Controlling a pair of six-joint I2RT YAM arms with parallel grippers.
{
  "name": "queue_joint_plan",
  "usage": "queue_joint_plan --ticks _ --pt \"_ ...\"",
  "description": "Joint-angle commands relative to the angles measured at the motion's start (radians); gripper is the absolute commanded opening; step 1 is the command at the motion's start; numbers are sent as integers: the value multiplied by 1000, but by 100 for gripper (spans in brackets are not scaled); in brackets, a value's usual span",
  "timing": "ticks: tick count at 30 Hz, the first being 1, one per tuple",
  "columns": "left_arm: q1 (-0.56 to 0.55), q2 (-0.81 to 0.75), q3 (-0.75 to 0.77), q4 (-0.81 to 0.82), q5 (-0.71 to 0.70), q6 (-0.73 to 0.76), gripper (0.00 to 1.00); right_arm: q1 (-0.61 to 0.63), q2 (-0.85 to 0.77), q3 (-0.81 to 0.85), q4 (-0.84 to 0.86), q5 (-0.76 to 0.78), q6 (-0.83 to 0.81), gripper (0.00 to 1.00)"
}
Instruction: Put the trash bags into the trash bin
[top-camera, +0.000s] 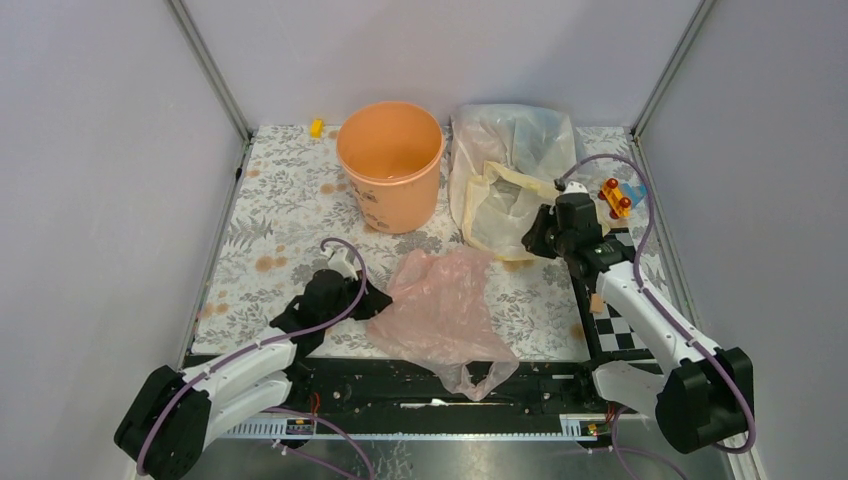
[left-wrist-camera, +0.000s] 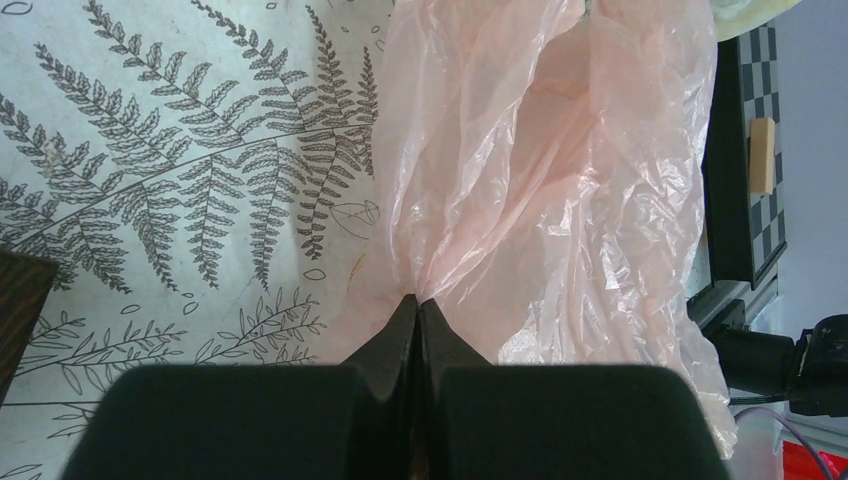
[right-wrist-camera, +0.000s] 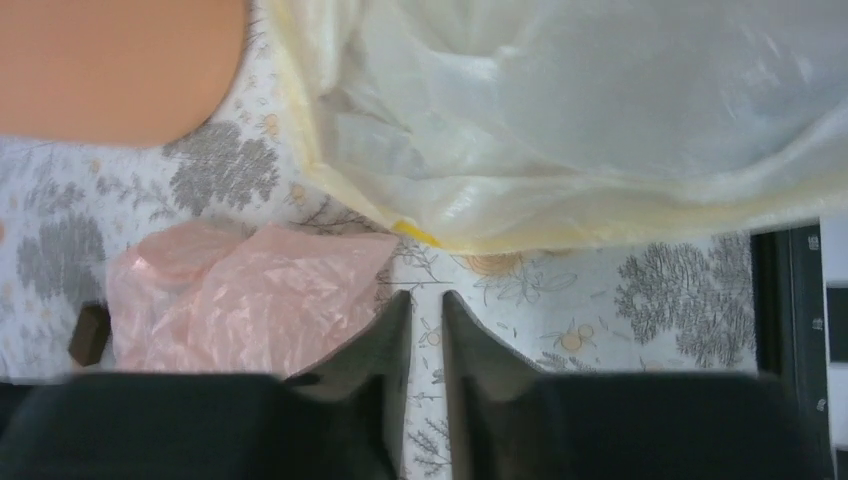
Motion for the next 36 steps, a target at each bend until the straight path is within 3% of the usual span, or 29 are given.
queue_joint_plan --ticks 1,2,3,6,9,13,20,24,29,31,34,35,36 --pt "1 7 57 57 -12 11 3 0 31 98 5 -230 -120 53" --pt "1 20 66 66 -5 18 10 0 48 99 11 -284 -124 67" --pt "1 35 75 71 3 25 20 1 60 92 21 -332 -127 73" --pt "1 51 102 73 13 41 53 4 76 31 80 -402 -108 84" --pt "-4 37 147 34 -23 76 72 7 96 -22 144 -398 -87 89" --pt "-30 64 243 10 -103 173 84 8 167 -32 198 -417 -66 86" --pt "-78 318 415 6 -222 338 86 21 239 -58 316 -456 -38 81" --pt "-78 454 474 20 -206 355 83 24 254 -95 390 -454 -3 78" --pt "-78 566 506 66 -178 340 70 33 303 -118 471 -450 51 76" --pt "-77 583 497 102 -172 334 55 43 343 -108 488 -473 61 76" --pt "-72 578 462 171 -164 324 18 73 396 -88 508 -507 70 72" --pt "-66 569 447 190 -164 306 8 82 405 -81 509 -515 69 66" --pt "-55 556 430 207 -152 289 0 87 409 -76 507 -522 69 53"
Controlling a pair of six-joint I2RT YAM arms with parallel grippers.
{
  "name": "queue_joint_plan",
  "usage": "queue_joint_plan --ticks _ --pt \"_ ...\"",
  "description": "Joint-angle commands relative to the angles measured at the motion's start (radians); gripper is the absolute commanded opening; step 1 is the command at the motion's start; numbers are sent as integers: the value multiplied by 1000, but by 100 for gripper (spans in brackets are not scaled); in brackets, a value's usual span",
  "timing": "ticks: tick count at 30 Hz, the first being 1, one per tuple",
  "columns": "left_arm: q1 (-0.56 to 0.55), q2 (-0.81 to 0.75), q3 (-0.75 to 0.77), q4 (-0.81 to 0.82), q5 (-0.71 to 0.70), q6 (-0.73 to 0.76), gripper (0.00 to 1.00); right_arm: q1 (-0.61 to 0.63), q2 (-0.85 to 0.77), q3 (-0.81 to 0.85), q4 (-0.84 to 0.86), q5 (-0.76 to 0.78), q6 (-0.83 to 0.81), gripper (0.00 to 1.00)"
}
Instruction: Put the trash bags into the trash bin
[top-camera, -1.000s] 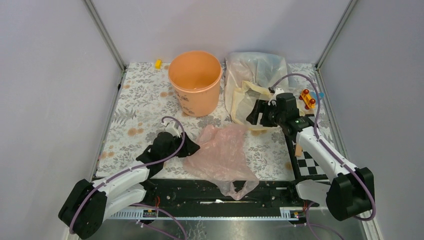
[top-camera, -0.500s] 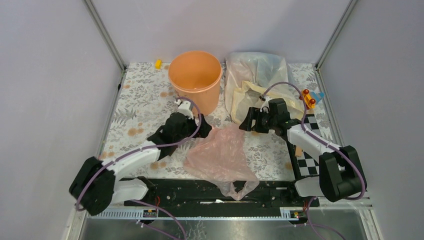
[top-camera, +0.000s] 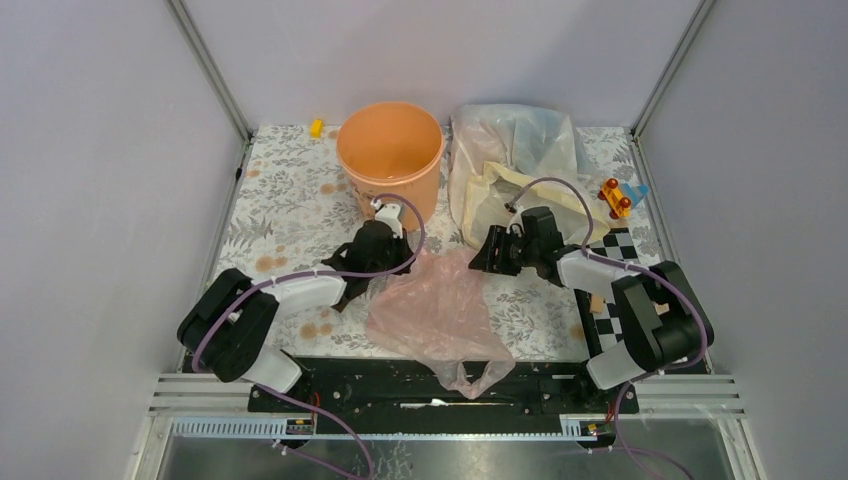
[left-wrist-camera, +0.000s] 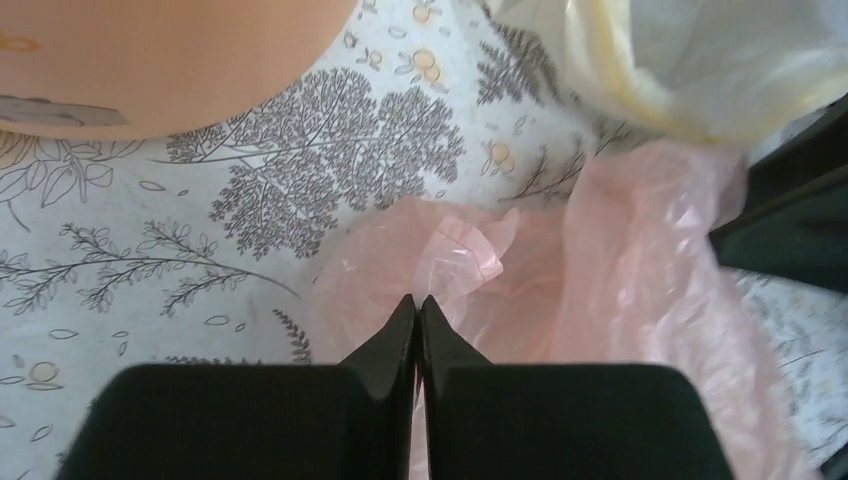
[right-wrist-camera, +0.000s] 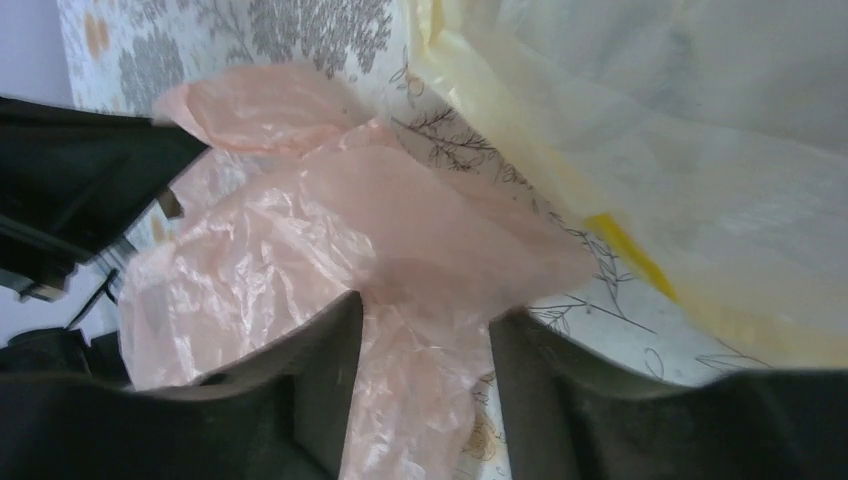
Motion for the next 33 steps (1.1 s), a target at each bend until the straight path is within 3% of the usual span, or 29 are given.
queue_joint_plan --ticks 1,3,5,12,14,17,18,19,20,22,27,30,33 --pt "35 -46 -51 172 36 -54 0 34 24 43 52 -61 22 38" --pt "84 -99 -106 221 88 -108 0 33 -6 55 2 -5 5 14" --pt "146 -153 -167 267 128 -158 0 32 -59 58 -57 88 -8 0" --pt "229 -269 -285 278 155 -277 0 28 -296 0 -156 368 -8 0" --pt "279 -277 -326 326 205 -322 0 27 -352 -29 -156 426 -1 5" --pt "345 -266 -361 370 278 -359 0 28 -392 -56 -158 461 -3 26" --pt "355 -258 -361 376 298 -353 0 28 -396 -58 -157 442 -16 47" --pt "358 -247 -357 373 318 -342 0 27 -395 -60 -158 405 -25 74" --pt "359 -238 -352 371 334 -330 0 28 -393 -59 -160 363 -36 84" --pt "359 -220 -349 378 362 -324 0 28 -389 -64 -160 275 -61 87" --pt "360 -213 -343 370 371 -313 0 28 -325 -76 -131 99 -101 82" --pt "359 -212 -338 358 362 -307 0 29 -232 -47 -137 61 -103 81" --pt "359 -203 -334 361 359 -311 0 33 -145 -14 -145 50 -96 73"
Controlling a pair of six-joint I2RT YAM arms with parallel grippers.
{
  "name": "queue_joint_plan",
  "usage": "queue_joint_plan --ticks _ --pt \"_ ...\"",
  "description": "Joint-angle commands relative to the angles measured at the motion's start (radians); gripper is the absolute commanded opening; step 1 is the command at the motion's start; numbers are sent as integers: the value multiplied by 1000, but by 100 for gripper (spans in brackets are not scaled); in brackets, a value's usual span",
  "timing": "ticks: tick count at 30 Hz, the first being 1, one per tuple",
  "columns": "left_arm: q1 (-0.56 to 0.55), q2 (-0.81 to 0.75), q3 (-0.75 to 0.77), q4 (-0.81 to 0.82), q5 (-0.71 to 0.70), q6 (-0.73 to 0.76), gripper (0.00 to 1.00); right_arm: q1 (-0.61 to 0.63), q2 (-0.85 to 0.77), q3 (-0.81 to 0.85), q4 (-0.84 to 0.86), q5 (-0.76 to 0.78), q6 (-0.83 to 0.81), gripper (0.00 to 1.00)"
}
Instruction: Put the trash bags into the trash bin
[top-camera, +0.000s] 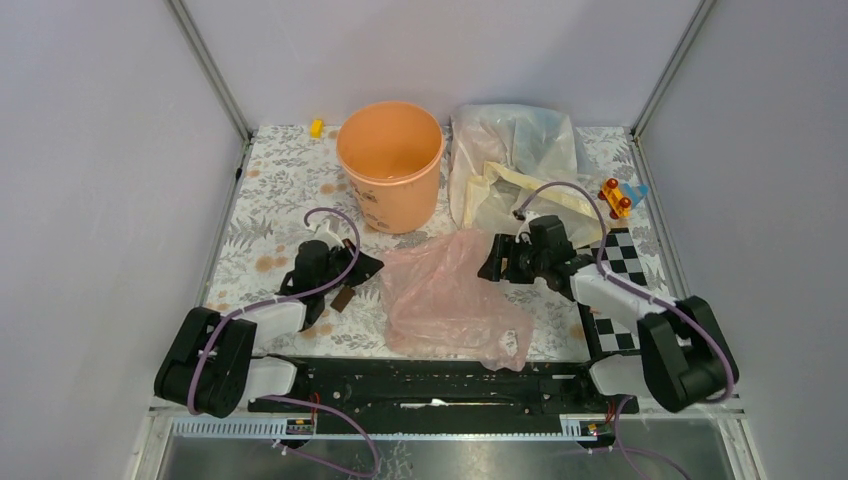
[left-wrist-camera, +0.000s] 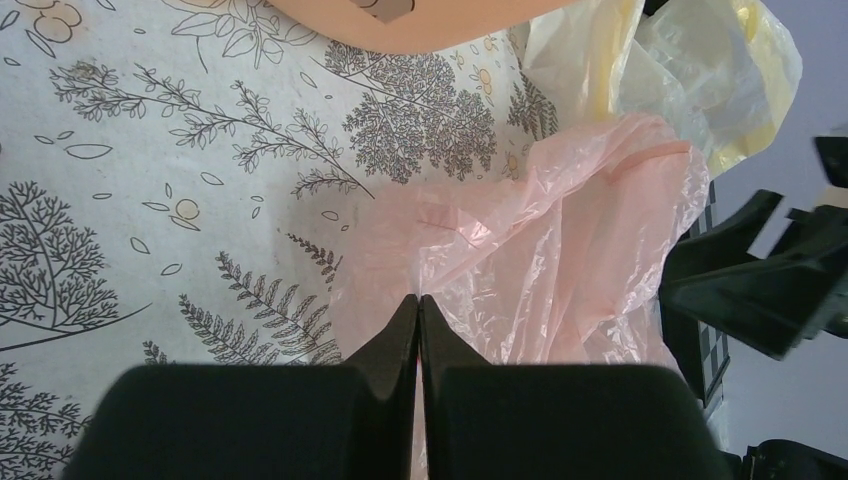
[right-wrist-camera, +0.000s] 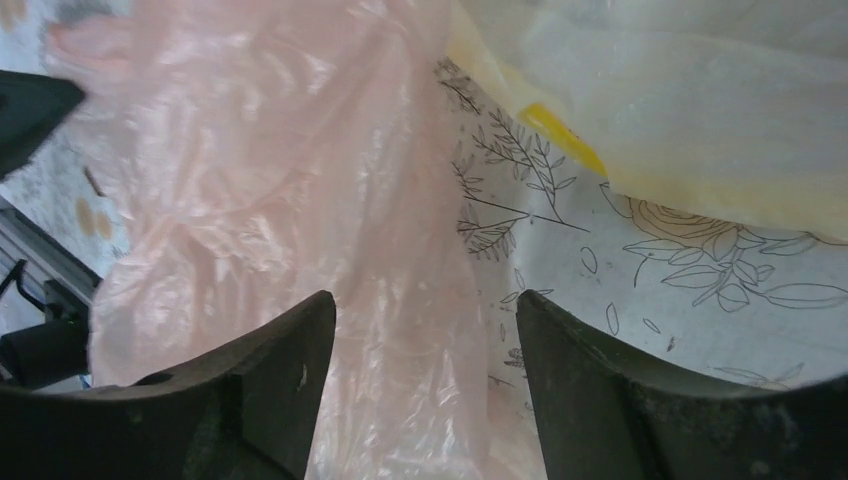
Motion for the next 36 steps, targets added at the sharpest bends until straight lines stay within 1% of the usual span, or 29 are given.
queue_joint_plan --ticks 1,2,3,4,5,6,7,10,12,14,16,19,20,22,23,24,25,26,27,29,30,31,32,33,34,36 --pt "3 13 27 50 16 7 0 6 102 64 -3 -67 -19 68" --pt "3 14 29 45 9 6 0 6 114 68 -7 -60 -18 62" --pt "4 12 30 40 1 3 0 6 118 70 -10 -47 -17 53" --pt "9 6 26 33 -9 -3 0 6 115 72 -19 -19 -15 36" --pt "17 -2 20 29 -17 -13 0 6 104 77 -46 37 -4 15" --pt "33 -12 13 27 -19 -26 0 6 84 81 -79 103 18 1" --pt "55 -21 1 29 -21 -40 0 4 59 78 -107 169 32 0" --pt "105 -57 -33 40 -14 -59 0 2 -34 52 -137 334 67 0" --pt "118 -83 -41 27 -30 -61 0 1 -97 36 -153 411 85 0" --pt "122 -108 -48 -5 -68 -69 0 1 -128 33 -188 480 114 0" --pt "131 -137 -60 -20 -102 -88 0 1 -148 36 -235 587 169 0" --pt "137 -187 -75 -25 -113 -95 0 2 -178 31 -244 577 167 0" --pt "137 -200 -74 -25 -106 -90 0 2 -189 31 -244 549 155 0" --pt "137 -224 -63 -21 -71 -64 0 2 -207 28 -193 396 82 0" --pt "137 -230 -51 -22 -39 -48 0 1 -213 29 -171 312 59 2" --pt "135 -233 -30 -25 18 -30 7 2 -212 37 -163 256 52 4" --pt "123 -236 -11 -40 46 -11 16 1 -209 46 -159 215 52 6" --pt "100 -245 9 -68 50 11 28 2 -203 55 -157 182 54 8" --pt "58 -255 34 -115 26 37 42 1 -194 67 -161 164 55 10" --pt "-66 -300 76 -235 -116 79 72 2 -176 87 -173 144 61 14" --pt "-142 -325 88 -282 -198 93 85 1 -166 94 -173 131 60 23" --pt "-207 -352 92 -318 -258 109 96 2 -157 99 -177 112 50 48" --pt "-271 -373 99 -351 -319 119 98 2 -150 102 -186 97 39 72" --pt "-319 -390 103 -377 -379 130 99 2 -147 102 -187 82 28 82" --pt "-355 -401 109 -403 -410 143 99 2 -149 102 -187 68 11 85" --pt "-386 -409 118 -453 -424 153 99 3 -156 109 -196 48 -24 88"
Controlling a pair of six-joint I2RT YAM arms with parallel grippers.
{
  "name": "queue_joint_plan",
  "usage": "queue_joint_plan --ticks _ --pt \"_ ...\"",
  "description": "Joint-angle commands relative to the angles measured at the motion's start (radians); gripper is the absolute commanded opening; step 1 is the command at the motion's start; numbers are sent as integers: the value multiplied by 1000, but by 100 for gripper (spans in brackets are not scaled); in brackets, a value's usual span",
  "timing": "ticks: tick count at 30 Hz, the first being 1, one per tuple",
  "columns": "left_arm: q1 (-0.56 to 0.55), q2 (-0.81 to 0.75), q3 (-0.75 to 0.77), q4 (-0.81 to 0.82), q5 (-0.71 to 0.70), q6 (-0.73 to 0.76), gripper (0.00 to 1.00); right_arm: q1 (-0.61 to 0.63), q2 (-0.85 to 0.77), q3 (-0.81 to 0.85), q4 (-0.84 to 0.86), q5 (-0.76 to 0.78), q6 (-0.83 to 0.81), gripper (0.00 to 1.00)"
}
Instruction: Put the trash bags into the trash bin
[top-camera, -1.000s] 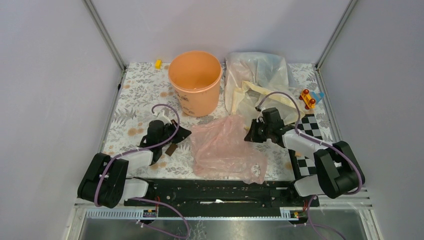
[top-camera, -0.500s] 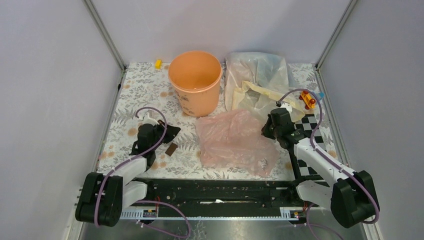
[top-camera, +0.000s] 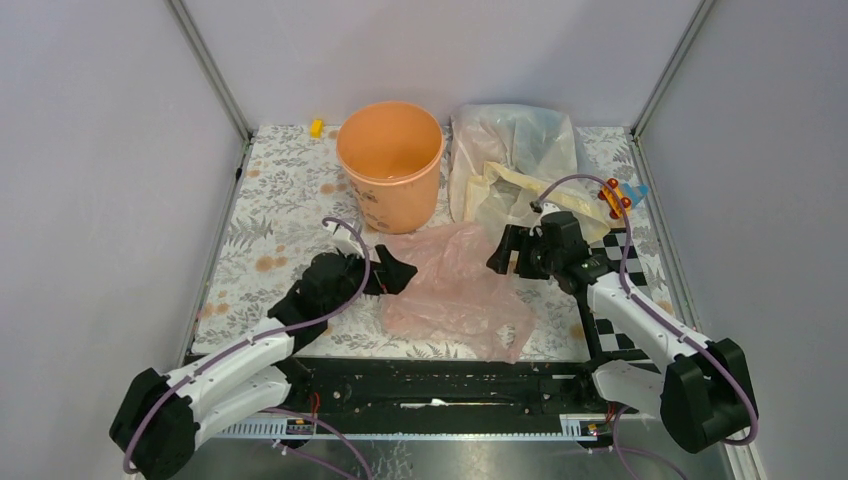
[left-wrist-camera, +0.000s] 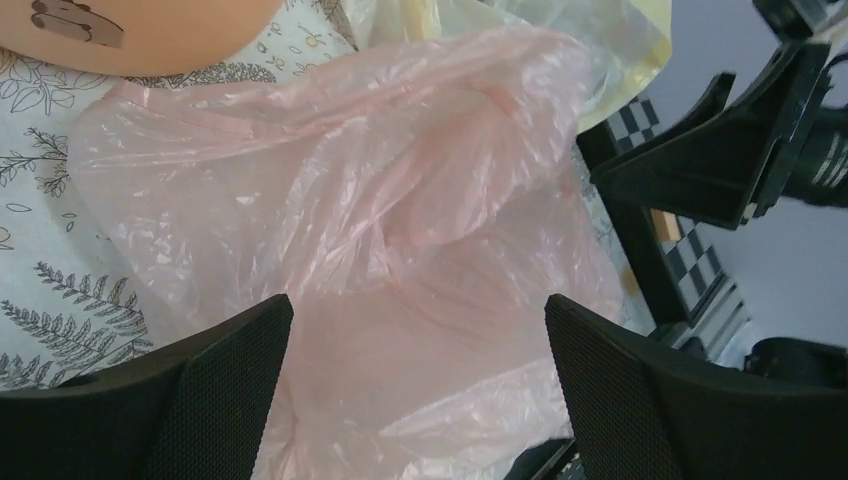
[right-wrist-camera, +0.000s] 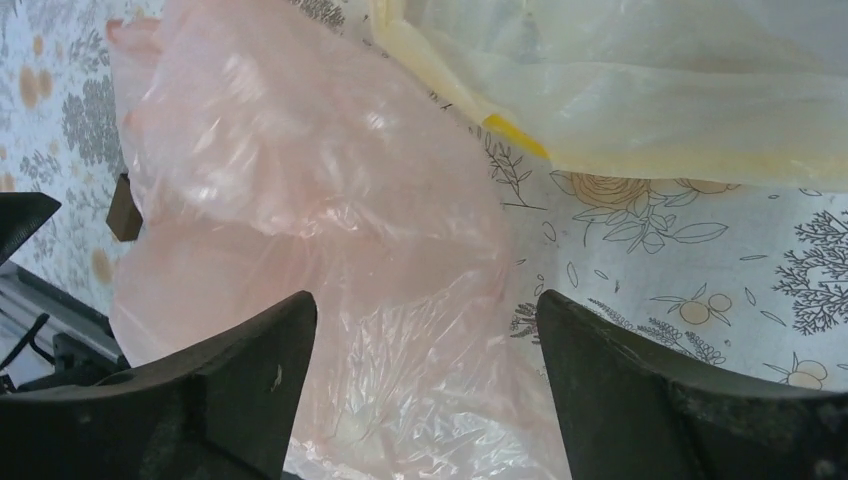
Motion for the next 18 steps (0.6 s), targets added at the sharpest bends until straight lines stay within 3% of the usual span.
queue_joint_plan --ticks 1,4,7,9,13,18 --pt "-72 -25 43 -156 -166 72 99 4 -7 58 -13 -97 -92 90" --pt "-77 -29 39 -212 -162 48 98 25 -11 107 -60 -55 -142 97" --pt "-77 -81 20 -272 -212 16 98 113 7 180 -120 87 -180 98" --pt "-77 -134 2 -305 -263 -8 98 202 26 226 -150 219 -200 95" --pt "-73 -202 -27 -358 -309 -38 99 395 69 287 -149 255 -260 86" --pt "-10 -241 -62 -359 -267 -56 98 684 142 290 -98 282 -411 90"
